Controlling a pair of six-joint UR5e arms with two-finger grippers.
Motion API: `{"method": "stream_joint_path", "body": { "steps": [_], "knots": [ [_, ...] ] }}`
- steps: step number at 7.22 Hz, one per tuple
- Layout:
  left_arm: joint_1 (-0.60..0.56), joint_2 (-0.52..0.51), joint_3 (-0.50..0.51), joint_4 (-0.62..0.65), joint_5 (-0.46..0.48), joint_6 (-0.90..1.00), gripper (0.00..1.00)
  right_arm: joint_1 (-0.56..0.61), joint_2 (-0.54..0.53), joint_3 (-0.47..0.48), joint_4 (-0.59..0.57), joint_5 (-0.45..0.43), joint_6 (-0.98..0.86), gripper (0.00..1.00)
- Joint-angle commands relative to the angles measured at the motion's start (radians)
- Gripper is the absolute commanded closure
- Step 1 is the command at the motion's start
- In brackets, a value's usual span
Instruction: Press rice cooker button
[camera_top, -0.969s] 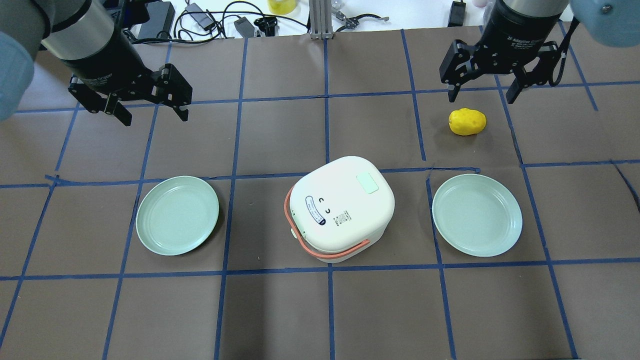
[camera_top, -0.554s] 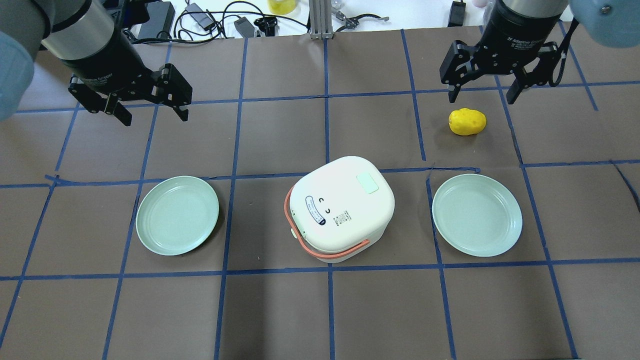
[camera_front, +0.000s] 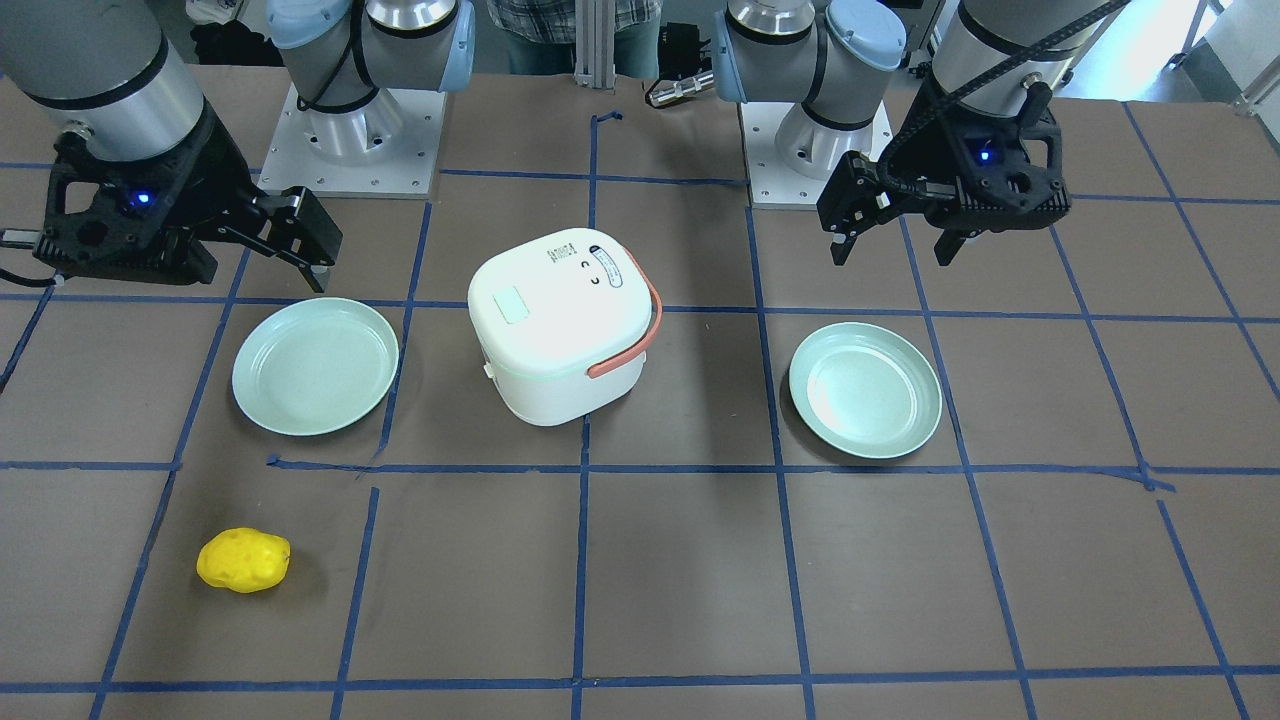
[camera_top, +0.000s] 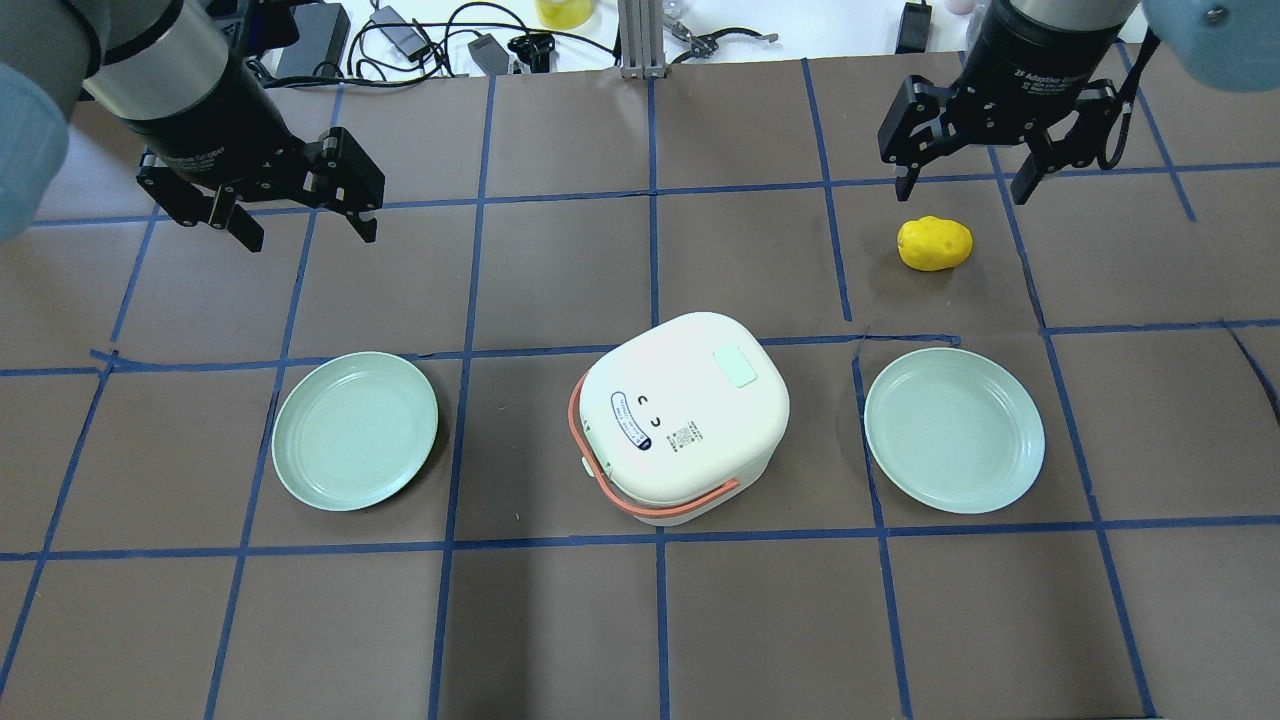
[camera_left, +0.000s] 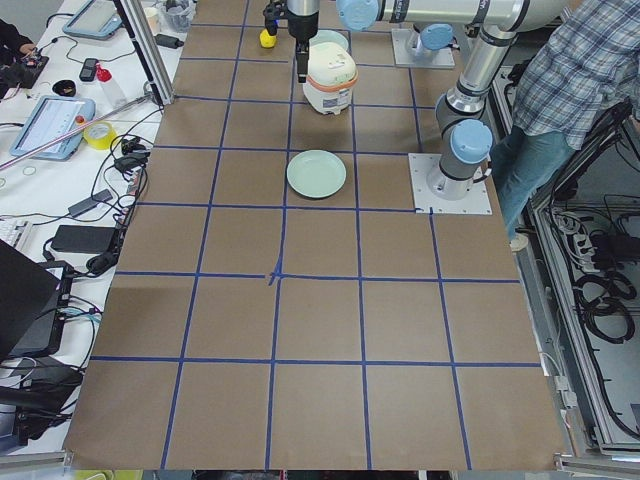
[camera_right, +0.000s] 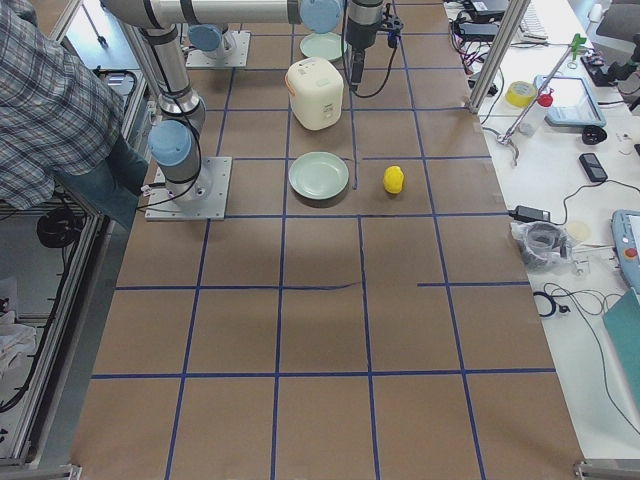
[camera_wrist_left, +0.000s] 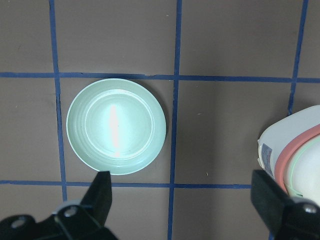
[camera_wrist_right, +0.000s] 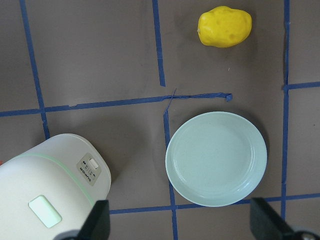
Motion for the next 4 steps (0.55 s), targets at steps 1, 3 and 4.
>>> {"method": "stream_joint_path", "body": {
  "steps": [1, 3, 4],
  "knots": [
    [0.000, 0.000, 0.000, 0.000, 0.000, 0.000, 0.00, -0.001, -0.001, -0.002, -0.002, 0.001, 0.000, 0.00],
    [0.000, 0.000, 0.000, 0.000, 0.000, 0.000, 0.00, 0.002, -0.003, 0.001, 0.001, -0.007, 0.000, 0.00],
    [0.000, 0.000, 0.000, 0.000, 0.000, 0.000, 0.00, 0.002, -0.003, 0.006, 0.001, -0.011, 0.014, 0.00]
  ]
}}
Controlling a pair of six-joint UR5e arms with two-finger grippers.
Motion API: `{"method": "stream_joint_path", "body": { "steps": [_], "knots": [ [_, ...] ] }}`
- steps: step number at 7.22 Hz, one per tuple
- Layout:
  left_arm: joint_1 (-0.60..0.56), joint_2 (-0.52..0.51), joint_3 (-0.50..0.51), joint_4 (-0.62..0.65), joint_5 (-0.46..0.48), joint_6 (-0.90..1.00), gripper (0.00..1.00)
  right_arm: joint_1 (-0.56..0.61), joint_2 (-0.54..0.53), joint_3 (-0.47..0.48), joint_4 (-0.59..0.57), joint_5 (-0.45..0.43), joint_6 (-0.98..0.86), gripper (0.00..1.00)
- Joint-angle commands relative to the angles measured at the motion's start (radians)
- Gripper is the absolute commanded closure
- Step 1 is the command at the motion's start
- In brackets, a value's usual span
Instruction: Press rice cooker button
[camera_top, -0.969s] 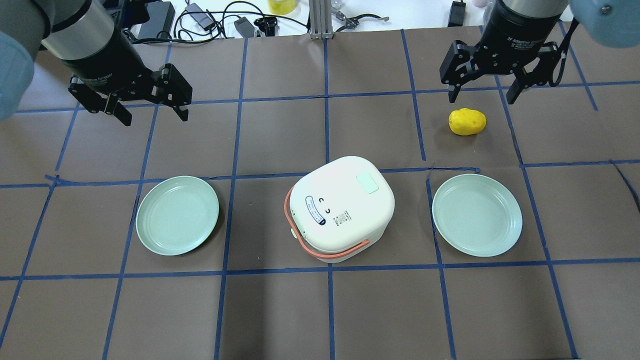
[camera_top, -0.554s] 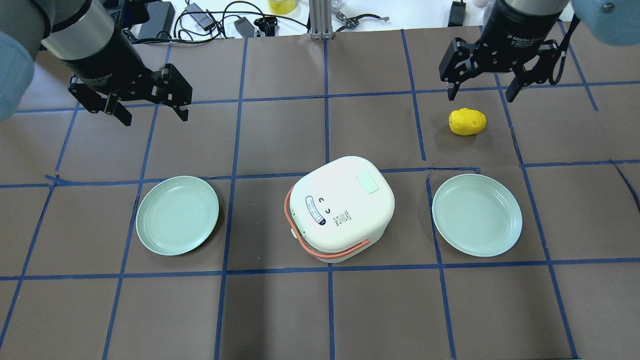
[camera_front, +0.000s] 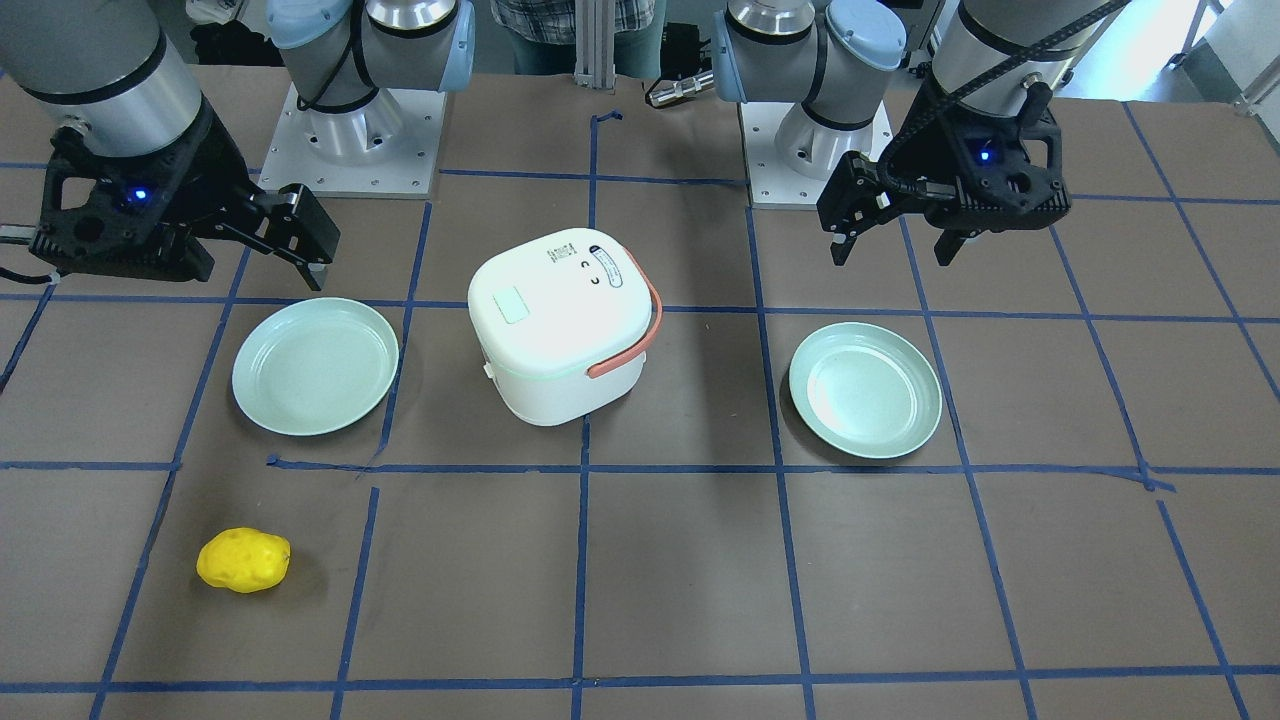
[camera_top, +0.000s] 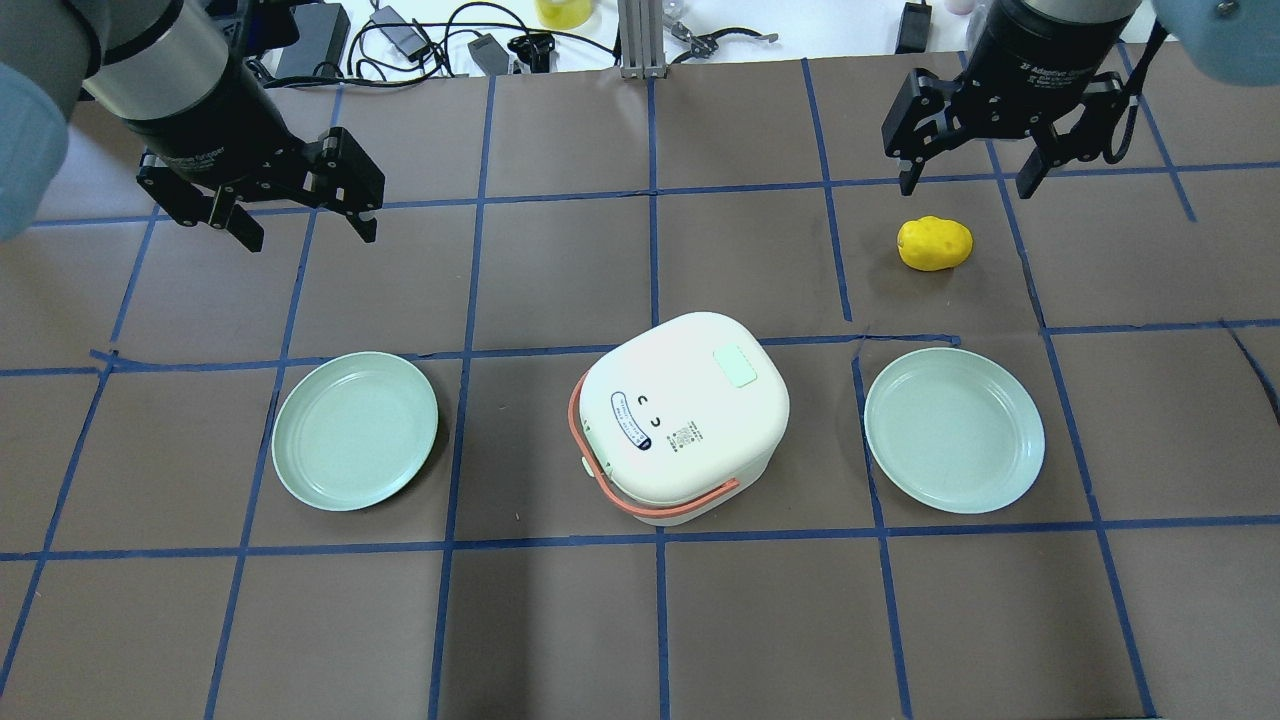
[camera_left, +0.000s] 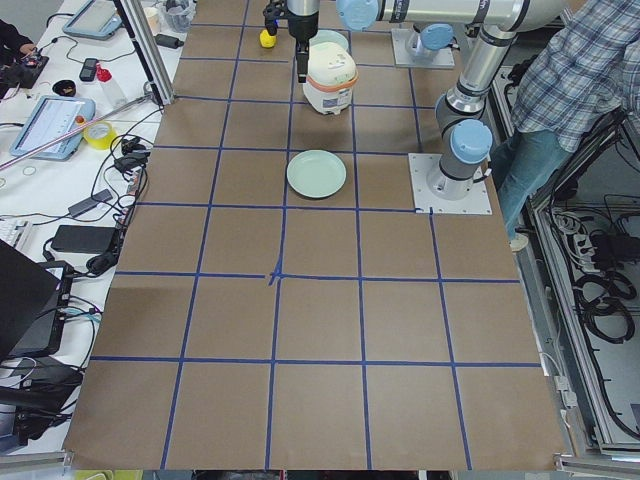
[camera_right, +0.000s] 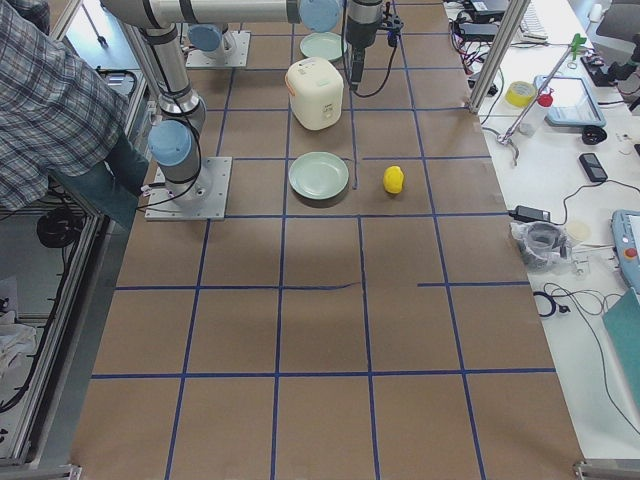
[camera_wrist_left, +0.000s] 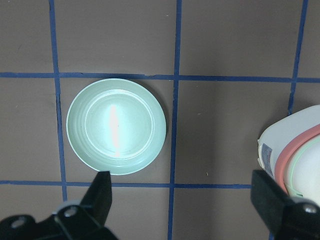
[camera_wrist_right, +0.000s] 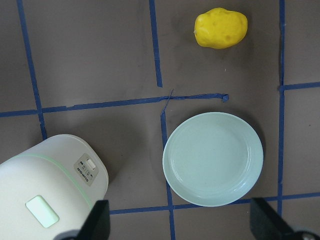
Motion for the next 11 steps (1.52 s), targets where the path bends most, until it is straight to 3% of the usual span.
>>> {"method": "stream_joint_path", "body": {
  "steps": [1, 4, 5, 6, 8, 9, 11],
  "knots": [
    [0.000, 0.000, 0.000, 0.000, 0.000, 0.000, 0.00, 0.000, 0.001, 0.014, 0.000, -0.011, 0.014, 0.00],
    [0.000, 0.000, 0.000, 0.000, 0.000, 0.000, 0.00, 0.000, 0.001, 0.009, -0.009, -0.011, 0.016, 0.00],
    [0.000, 0.000, 0.000, 0.000, 0.000, 0.000, 0.00, 0.001, 0.000, 0.012, -0.015, -0.008, 0.029, 0.04],
    [0.000, 0.000, 0.000, 0.000, 0.000, 0.000, 0.00, 0.003, -0.002, 0.011, -0.013, 0.008, 0.029, 0.26],
    [0.000, 0.000, 0.000, 0.000, 0.000, 0.000, 0.00, 0.024, -0.016, 0.006, -0.009, 0.076, 0.029, 0.90],
    [0.000, 0.000, 0.000, 0.000, 0.000, 0.000, 0.00, 0.053, -0.016, 0.009, -0.004, 0.081, 0.035, 1.00],
    [0.000, 0.000, 0.000, 0.000, 0.000, -0.001, 0.00, 0.162, 0.003, 0.034, -0.001, 0.081, 0.068, 1.00]
  ]
}}
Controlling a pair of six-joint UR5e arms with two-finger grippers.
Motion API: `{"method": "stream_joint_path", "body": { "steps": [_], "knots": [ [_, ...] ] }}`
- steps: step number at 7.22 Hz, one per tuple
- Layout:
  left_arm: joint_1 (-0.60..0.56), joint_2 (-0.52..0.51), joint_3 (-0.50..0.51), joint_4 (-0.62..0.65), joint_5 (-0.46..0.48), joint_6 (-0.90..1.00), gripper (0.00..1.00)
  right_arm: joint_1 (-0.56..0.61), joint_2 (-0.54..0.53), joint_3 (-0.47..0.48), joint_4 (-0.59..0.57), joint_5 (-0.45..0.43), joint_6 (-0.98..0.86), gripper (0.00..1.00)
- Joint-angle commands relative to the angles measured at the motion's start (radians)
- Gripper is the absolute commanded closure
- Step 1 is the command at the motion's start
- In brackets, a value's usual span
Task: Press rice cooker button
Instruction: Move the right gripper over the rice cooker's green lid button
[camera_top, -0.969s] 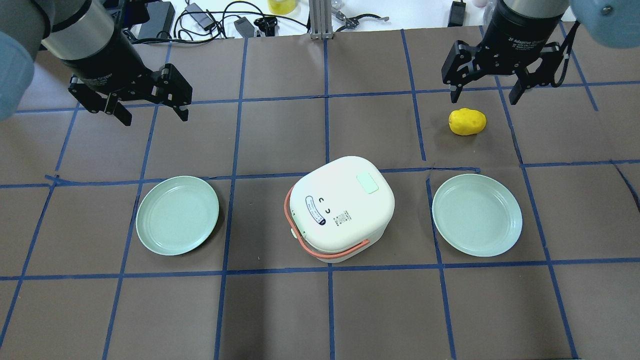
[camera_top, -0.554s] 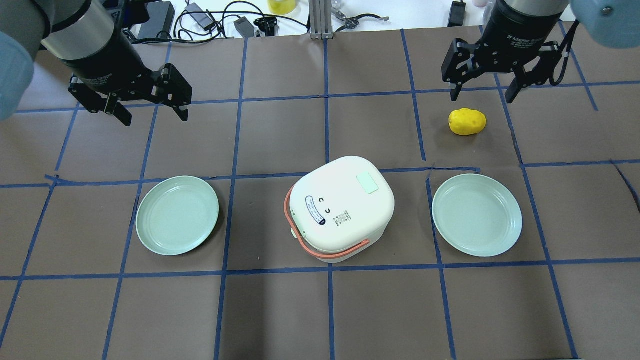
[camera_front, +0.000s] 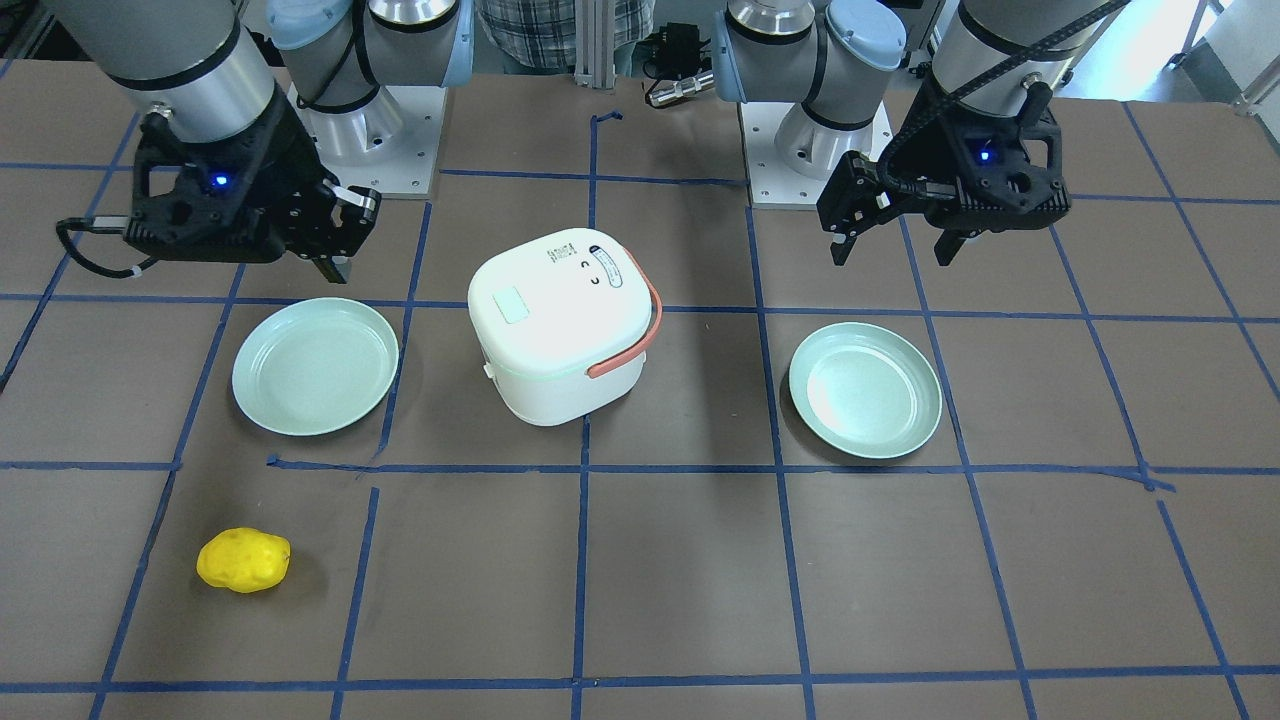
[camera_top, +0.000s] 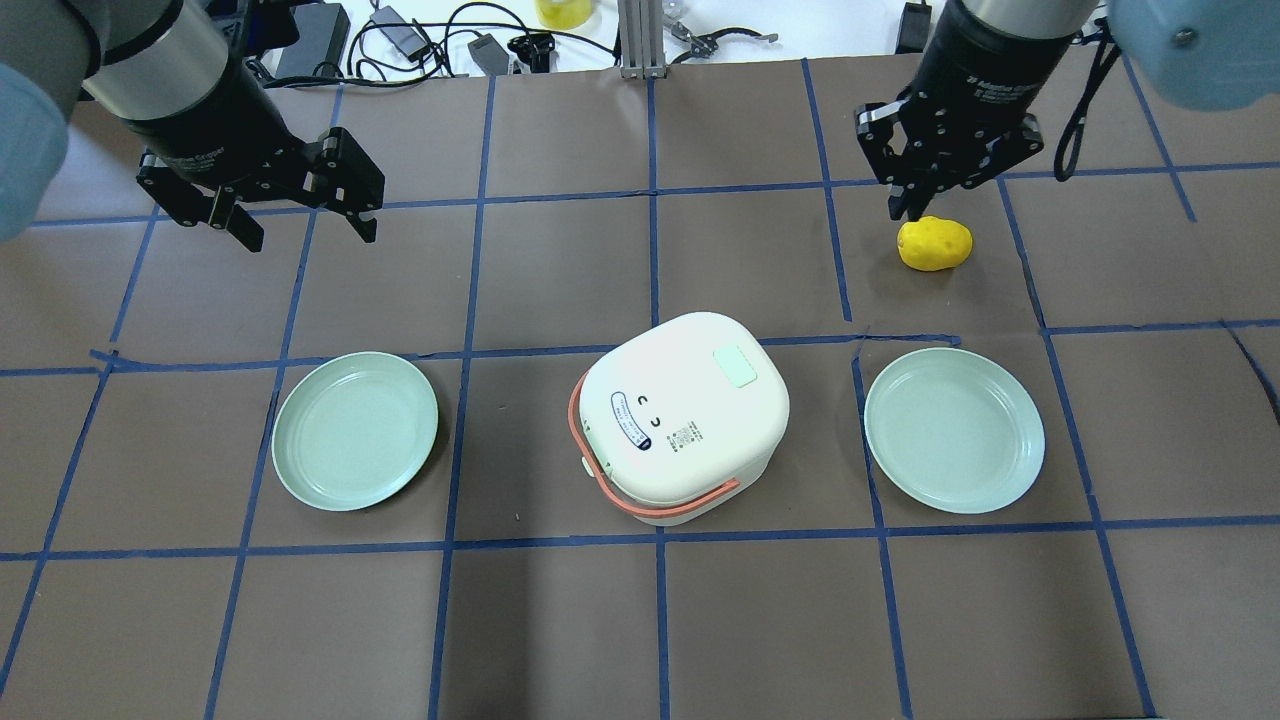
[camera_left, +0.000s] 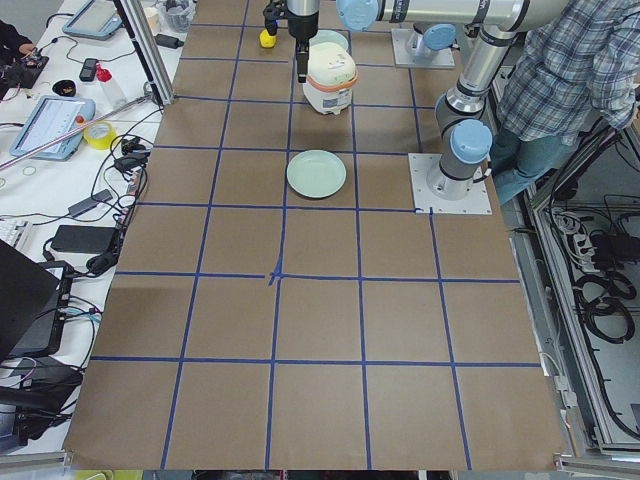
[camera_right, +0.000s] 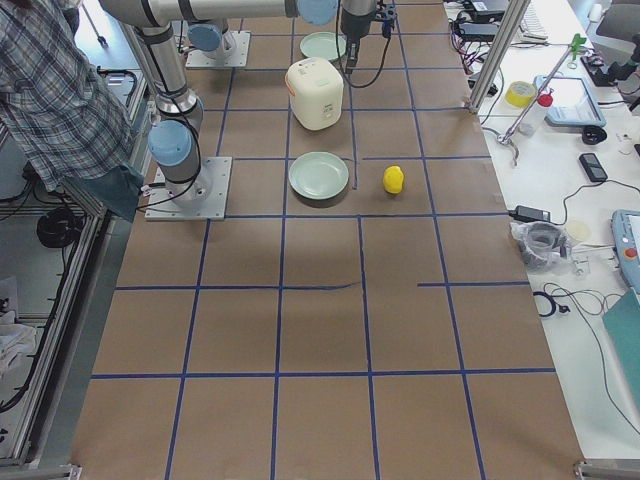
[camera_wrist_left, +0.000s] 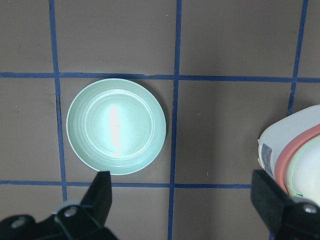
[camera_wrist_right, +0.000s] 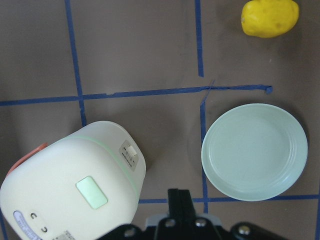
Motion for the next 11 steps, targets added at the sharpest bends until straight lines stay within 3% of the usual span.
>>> {"method": "stream_joint_path", "body": {
  "steps": [1, 8, 11],
  "knots": [
    [0.000, 0.000, 0.000, 0.000, 0.000, 0.000, 0.00, 0.107, 0.016, 0.049, -0.007, 0.004, 0.021, 1.00],
    [0.000, 0.000, 0.000, 0.000, 0.000, 0.000, 0.00, 0.164, 0.041, 0.226, -0.185, 0.052, 0.050, 1.00],
    [0.000, 0.000, 0.000, 0.000, 0.000, 0.000, 0.00, 0.172, 0.054, 0.238, -0.206, 0.054, 0.051, 1.00]
  ]
}}
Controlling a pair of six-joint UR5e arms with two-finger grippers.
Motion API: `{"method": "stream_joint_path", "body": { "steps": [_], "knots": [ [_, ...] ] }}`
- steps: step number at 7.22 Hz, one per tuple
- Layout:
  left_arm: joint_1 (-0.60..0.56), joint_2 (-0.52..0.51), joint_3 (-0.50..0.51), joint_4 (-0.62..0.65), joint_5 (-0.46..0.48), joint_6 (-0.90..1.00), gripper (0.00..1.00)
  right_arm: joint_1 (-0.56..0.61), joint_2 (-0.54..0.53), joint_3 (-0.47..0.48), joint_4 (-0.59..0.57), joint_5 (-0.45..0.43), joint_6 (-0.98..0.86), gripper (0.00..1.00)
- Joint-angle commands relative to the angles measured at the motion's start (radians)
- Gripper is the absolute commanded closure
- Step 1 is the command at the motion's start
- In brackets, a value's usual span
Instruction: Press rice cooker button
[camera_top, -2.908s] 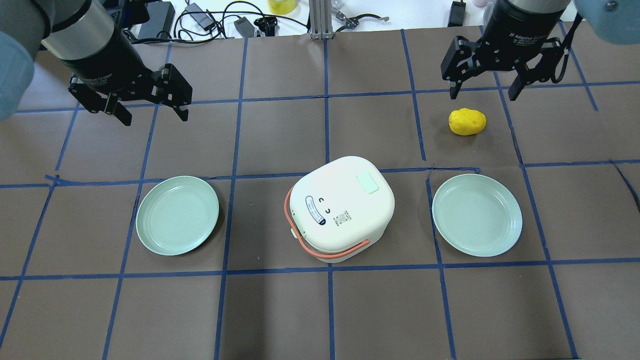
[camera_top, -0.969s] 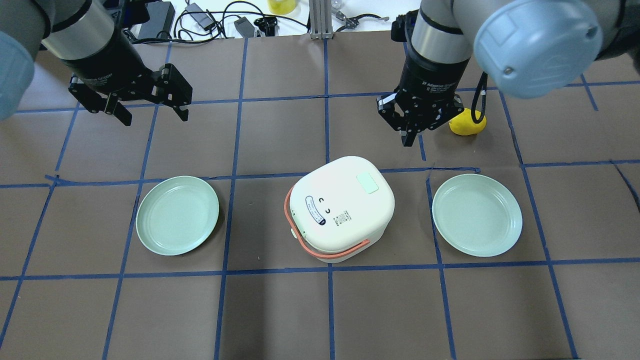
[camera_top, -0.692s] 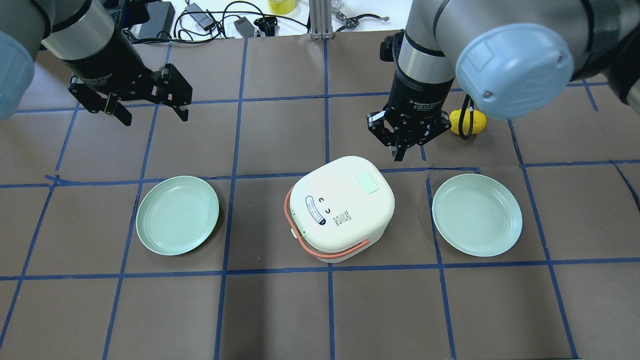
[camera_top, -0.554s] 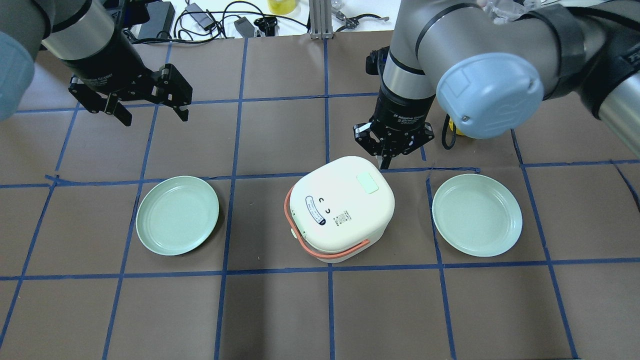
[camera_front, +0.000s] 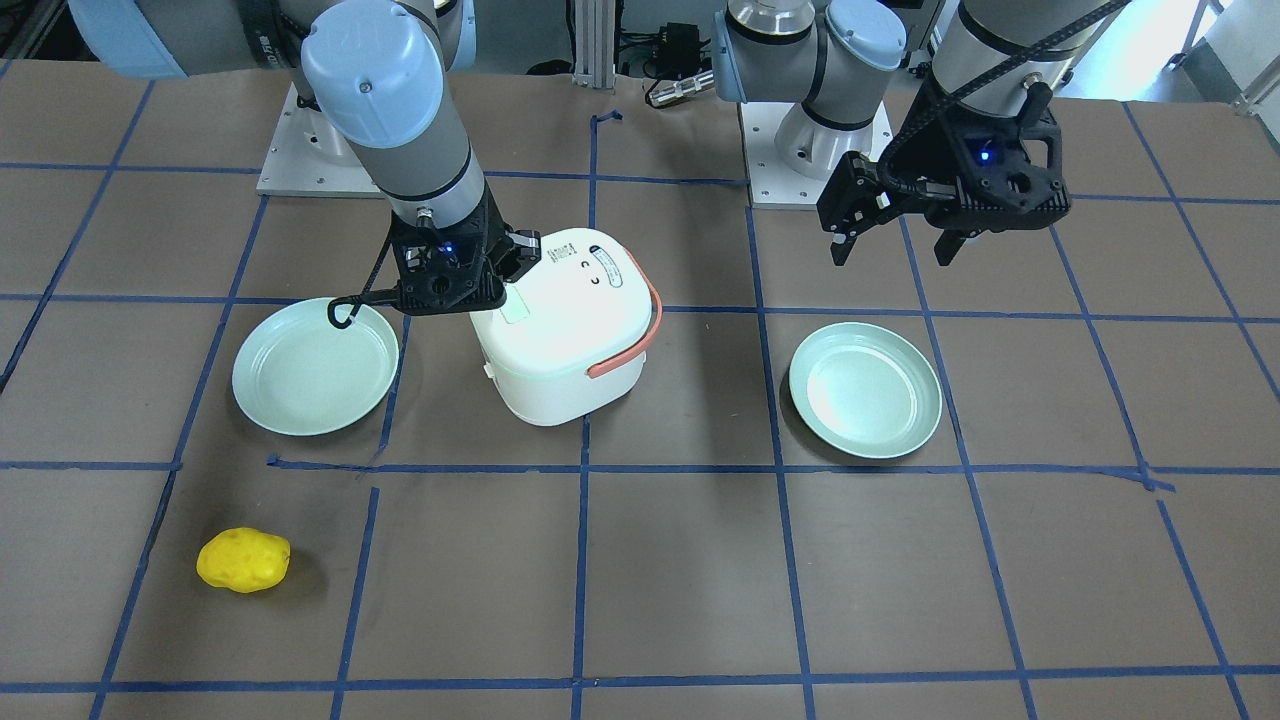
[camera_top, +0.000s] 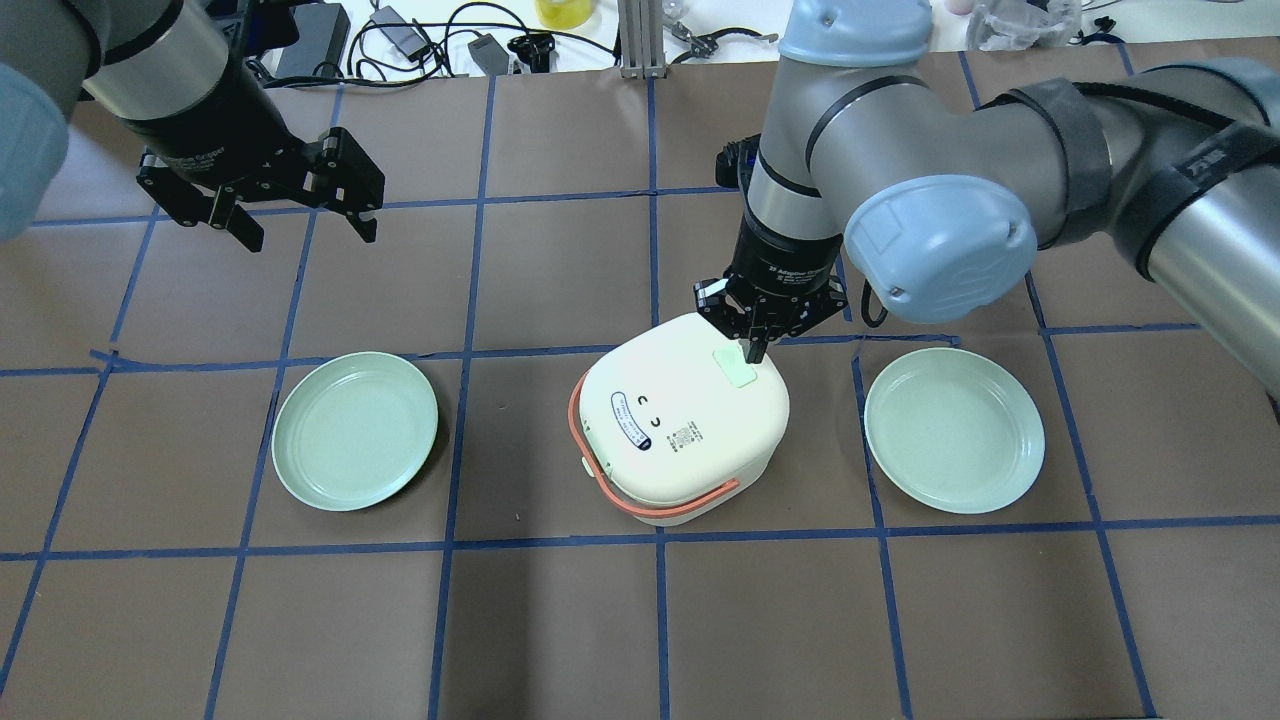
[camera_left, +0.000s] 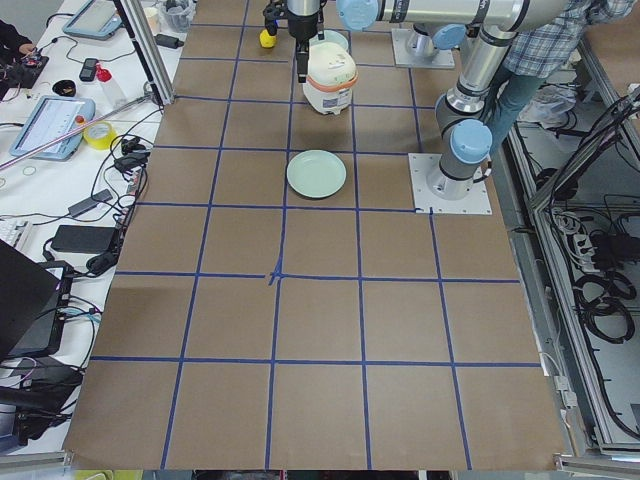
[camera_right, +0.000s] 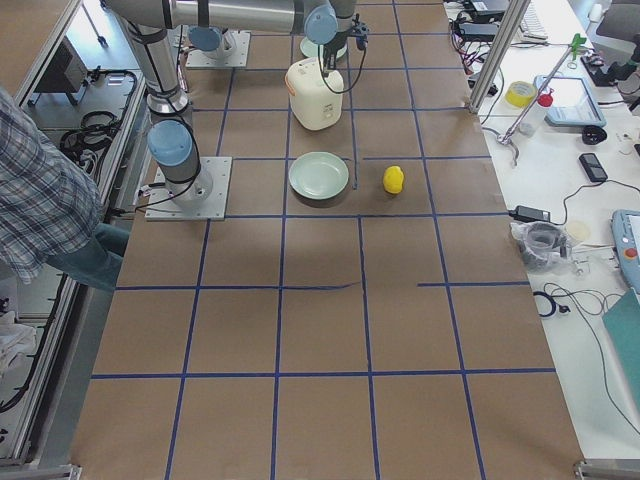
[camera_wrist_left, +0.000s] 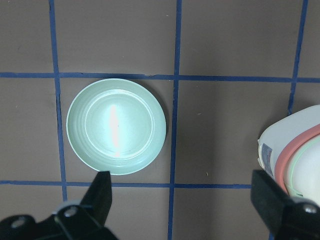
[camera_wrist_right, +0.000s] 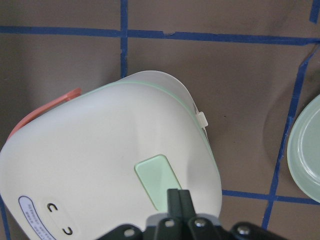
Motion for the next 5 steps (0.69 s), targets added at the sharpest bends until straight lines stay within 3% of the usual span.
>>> {"method": "stream_joint_path", "body": {
  "steps": [1, 5],
  "knots": [
    [0.000, 0.000, 0.000, 0.000, 0.000, -0.001, 0.00, 0.004, 0.010, 0.004, -0.011, 0.001, -0.001, 1.00],
    [0.000, 0.000, 0.000, 0.000, 0.000, 0.001, 0.00, 0.005, 0.016, 0.004, -0.025, 0.001, -0.003, 1.00]
  ]
}}
